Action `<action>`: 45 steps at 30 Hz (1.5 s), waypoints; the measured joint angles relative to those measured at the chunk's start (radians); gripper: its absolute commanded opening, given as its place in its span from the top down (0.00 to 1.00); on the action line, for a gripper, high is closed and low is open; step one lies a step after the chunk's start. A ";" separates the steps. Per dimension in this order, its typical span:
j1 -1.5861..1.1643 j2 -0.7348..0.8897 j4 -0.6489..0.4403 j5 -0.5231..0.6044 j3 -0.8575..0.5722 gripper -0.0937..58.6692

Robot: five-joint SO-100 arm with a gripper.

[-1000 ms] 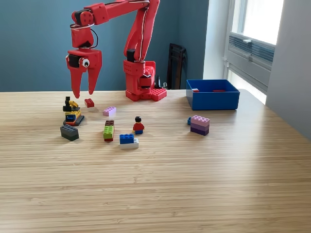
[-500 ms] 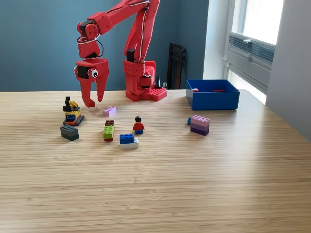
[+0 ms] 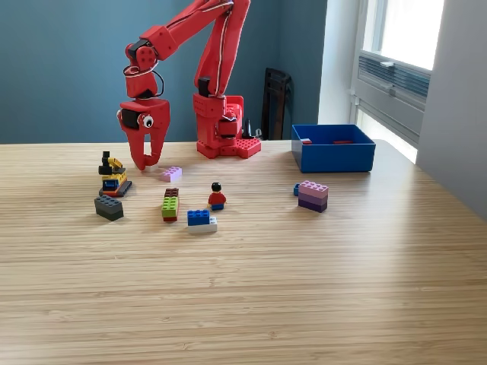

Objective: Grasp a lego block and put it in the bin.

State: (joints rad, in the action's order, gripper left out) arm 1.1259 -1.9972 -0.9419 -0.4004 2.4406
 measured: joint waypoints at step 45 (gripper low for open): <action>-1.687 0.002 -0.707 0.666 -0.716 1.00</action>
State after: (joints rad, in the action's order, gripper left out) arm -0.5614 -1.9957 -1.6490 0.2654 1.7242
